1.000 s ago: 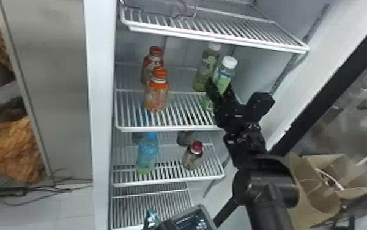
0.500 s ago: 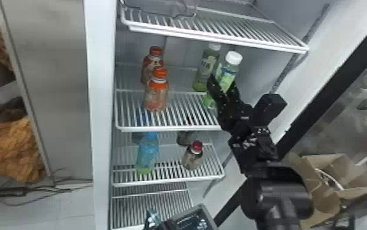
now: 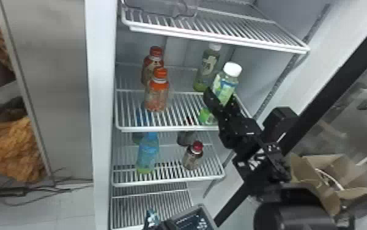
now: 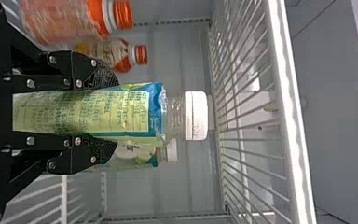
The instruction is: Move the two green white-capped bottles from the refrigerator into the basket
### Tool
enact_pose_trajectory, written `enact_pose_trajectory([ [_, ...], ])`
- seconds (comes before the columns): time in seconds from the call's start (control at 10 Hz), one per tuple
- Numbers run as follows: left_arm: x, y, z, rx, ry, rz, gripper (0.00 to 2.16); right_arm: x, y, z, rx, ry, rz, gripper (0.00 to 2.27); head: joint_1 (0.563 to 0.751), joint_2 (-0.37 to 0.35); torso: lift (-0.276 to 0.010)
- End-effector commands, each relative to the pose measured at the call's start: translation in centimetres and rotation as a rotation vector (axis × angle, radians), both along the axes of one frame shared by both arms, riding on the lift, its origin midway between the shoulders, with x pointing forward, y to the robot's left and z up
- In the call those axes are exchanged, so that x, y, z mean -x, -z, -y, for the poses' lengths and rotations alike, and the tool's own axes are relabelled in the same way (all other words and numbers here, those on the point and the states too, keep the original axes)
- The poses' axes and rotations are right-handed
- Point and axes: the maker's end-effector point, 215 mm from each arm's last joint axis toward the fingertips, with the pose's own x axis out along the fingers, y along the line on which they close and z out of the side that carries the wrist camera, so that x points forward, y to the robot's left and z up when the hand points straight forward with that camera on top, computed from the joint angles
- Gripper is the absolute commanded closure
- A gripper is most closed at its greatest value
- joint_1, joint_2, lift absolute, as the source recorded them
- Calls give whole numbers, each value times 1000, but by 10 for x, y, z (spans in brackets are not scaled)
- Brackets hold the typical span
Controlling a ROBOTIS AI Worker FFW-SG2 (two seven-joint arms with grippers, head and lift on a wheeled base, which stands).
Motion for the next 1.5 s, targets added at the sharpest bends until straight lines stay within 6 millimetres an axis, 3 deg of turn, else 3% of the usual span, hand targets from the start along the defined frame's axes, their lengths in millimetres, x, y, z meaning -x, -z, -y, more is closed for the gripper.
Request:
enact_pose_trajectory([
  [0.0,1,1,0,-1,-1,-3,1214,25,0,-10,-14,-24,-33,889,695,-350,-4],
  [0.5,-1,1,-2,-2,-9,-3,1216,99,-22,-40,-17,-89,-93,891,695,-350,-4],
  [0.9,0,4,-4,-5,-13,-9,1216,157,2,-50,-20,-104,-265,891,695,-350,-4],
  [1.4,0,6,-5,-11,-15,-8,1214,202,38,-70,-49,-160,-448,891,695,-350,-4],
])
